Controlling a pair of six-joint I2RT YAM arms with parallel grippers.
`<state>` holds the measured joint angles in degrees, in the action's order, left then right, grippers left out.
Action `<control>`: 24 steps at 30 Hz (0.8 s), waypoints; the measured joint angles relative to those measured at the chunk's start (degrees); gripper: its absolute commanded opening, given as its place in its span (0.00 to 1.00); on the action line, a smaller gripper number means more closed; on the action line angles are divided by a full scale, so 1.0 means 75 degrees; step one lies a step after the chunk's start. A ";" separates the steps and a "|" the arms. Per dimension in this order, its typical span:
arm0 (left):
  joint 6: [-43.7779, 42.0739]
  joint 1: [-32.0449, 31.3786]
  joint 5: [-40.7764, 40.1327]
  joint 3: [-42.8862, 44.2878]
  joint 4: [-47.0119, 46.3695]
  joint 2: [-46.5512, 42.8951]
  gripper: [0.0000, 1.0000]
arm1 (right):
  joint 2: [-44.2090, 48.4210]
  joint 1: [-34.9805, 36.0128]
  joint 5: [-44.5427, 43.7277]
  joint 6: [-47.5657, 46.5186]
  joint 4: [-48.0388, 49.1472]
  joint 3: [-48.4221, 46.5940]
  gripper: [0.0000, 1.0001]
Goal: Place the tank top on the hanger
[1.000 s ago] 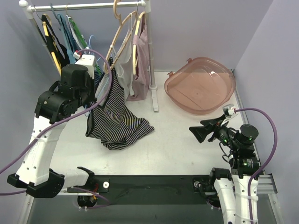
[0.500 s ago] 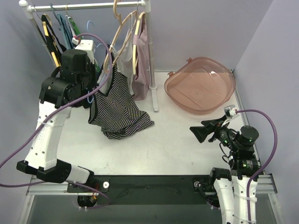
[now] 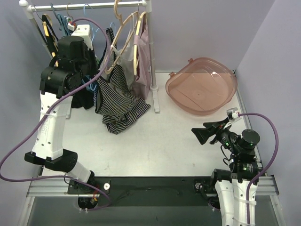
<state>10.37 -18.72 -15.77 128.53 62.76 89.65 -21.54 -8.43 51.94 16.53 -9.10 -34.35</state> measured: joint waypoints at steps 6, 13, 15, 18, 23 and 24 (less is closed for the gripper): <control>0.0254 0.0117 0.0213 0.0204 -0.0006 0.0050 0.00 | 0.0114 -0.0038 -0.0006 0.0082 0.0085 0.0122 0.82; 0.0889 0.0119 0.0650 0.0178 -0.0026 0.0102 0.00 | 0.0242 -0.0096 -0.0009 0.0154 0.0131 0.0160 0.82; 0.1061 0.0105 0.0746 0.0012 -0.0108 0.0047 0.00 | 0.0286 -0.0125 -0.0009 0.0175 0.0157 0.0189 0.82; 0.1323 0.0041 0.0816 -0.0152 -0.0117 0.0020 0.00 | 0.0329 -0.0131 -0.0012 0.0195 0.0163 0.0262 0.82; 0.1582 -0.0221 0.0775 -0.0149 -0.0105 0.0023 0.00 | 0.0385 -0.0134 -0.0015 0.0204 0.0157 0.0315 0.82; 0.1600 -0.0274 0.0758 -0.0149 -0.0105 0.0023 0.00 | 0.0391 -0.0137 -0.0015 0.0207 0.0157 0.0315 0.82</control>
<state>22.37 -20.78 -10.09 127.42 61.98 89.82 -18.61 -9.45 51.83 18.09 -7.92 -31.99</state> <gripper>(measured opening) 0.091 0.821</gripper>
